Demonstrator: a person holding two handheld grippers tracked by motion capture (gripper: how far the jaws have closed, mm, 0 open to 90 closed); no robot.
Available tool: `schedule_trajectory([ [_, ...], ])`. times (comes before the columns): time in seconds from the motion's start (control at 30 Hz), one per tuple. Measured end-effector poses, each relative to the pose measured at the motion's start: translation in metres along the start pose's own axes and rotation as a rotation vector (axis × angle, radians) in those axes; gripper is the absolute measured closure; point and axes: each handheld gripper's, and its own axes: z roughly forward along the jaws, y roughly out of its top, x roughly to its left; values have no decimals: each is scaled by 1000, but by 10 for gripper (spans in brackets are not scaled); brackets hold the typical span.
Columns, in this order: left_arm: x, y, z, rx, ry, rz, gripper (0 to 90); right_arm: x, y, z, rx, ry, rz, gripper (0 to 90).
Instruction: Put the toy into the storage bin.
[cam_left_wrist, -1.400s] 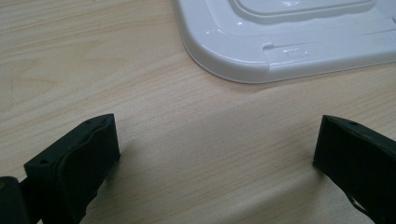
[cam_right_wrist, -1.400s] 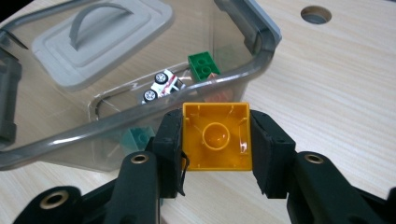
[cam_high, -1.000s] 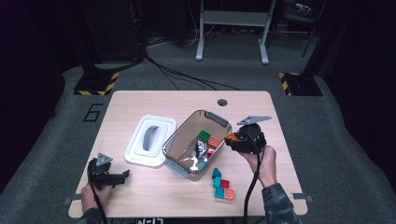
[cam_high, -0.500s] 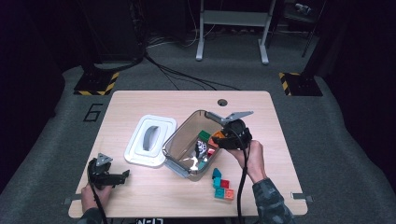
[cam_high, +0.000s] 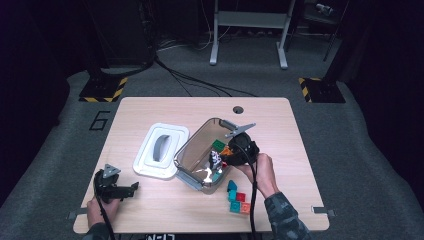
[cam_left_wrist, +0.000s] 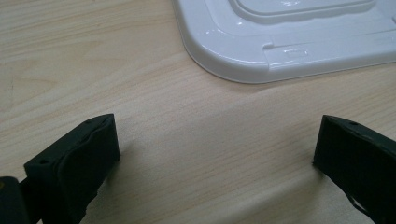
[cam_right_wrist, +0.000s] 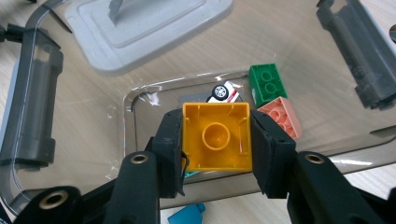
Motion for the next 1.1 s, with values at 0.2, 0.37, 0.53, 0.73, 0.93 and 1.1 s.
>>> schedule_trajectory([
  [0.2,0,0,0,0,0,0,0,0,-1,0,16,9,-3,583],
  [0.37,0,0,0,1,-1,1,0,1,-1,-1,15,0,-13,533],
  [0.53,0,0,0,-3,2,-1,0,-2,-5,-12,-15,2,6,359],
  [0.73,0,0,0,-2,1,-2,0,-9,-16,-25,-47,3,41,187],
  [0.93,0,0,0,-4,2,-1,0,-11,-35,-32,-69,-1,57,142],
  [1.1,0,0,0,-4,2,-1,0,-13,-51,-31,-65,-4,64,124],
])
